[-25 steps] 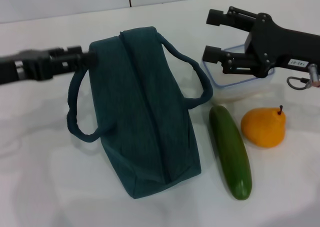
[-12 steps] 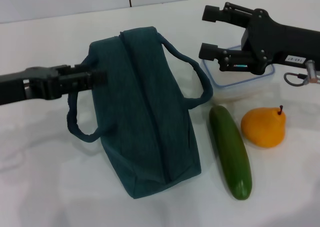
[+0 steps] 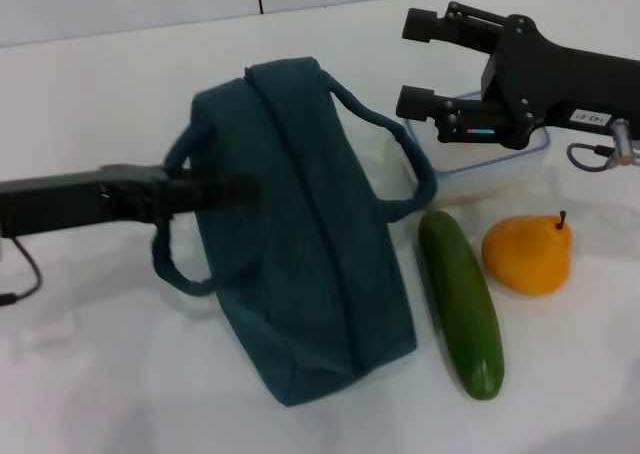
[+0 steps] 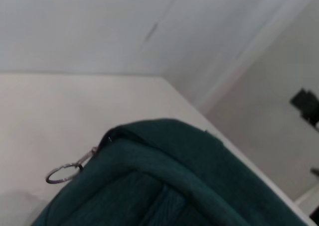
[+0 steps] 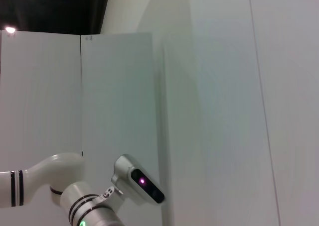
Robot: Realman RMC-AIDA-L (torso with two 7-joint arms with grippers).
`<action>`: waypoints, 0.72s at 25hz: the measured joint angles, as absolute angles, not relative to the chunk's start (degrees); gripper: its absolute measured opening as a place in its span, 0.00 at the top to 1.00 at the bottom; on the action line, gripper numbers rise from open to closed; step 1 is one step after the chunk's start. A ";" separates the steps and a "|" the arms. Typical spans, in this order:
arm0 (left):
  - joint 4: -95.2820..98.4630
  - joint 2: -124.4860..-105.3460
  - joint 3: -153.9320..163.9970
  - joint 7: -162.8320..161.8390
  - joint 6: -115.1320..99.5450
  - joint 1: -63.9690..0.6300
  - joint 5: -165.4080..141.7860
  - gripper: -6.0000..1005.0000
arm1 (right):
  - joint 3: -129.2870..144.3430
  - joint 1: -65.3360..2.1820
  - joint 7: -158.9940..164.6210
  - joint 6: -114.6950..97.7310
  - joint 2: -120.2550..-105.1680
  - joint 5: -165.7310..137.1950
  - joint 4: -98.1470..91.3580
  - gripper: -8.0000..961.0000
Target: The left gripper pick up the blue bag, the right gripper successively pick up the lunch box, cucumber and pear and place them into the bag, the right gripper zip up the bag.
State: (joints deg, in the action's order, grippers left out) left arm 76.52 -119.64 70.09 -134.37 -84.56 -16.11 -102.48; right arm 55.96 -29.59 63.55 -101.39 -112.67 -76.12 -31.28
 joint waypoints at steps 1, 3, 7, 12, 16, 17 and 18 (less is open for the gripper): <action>76.66 -119.63 71.10 -134.96 -84.15 -16.26 -102.94 0.26 | 56.04 -29.66 63.54 -101.41 -112.69 -76.12 -31.42 0.14; 76.91 -119.61 72.31 -135.86 -83.43 -16.51 -103.96 0.26 | 56.18 -29.70 63.50 -101.42 -112.78 -76.12 -31.74 0.14; 77.10 -119.61 72.65 -136.36 -81.65 -16.95 -105.42 0.26 | 56.26 -29.86 63.43 -101.24 -112.95 -76.12 -31.91 0.14; 76.90 -119.59 72.76 -136.07 -80.54 -17.79 -107.16 0.26 | 56.19 -29.88 63.41 -100.82 -112.95 -76.12 -31.91 0.14; 76.84 -119.53 73.02 -136.05 -78.66 -18.38 -108.89 0.26 | 56.08 -29.78 63.30 -100.35 -112.92 -76.11 -31.91 0.14; 76.73 -119.42 72.92 -136.04 -78.03 -18.76 -109.63 0.26 | 56.00 -29.70 63.24 -100.27 -112.90 -76.11 -31.91 0.14; 76.69 -119.35 72.64 -136.01 -77.85 -18.99 -110.14 0.26 | 55.92 -29.64 63.22 -100.20 -112.88 -76.11 -31.91 0.14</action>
State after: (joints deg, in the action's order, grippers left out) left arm 76.69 -119.35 72.64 -136.01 -77.85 -18.99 -110.14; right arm 55.92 -29.64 63.22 -100.20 -112.88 -76.11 -31.91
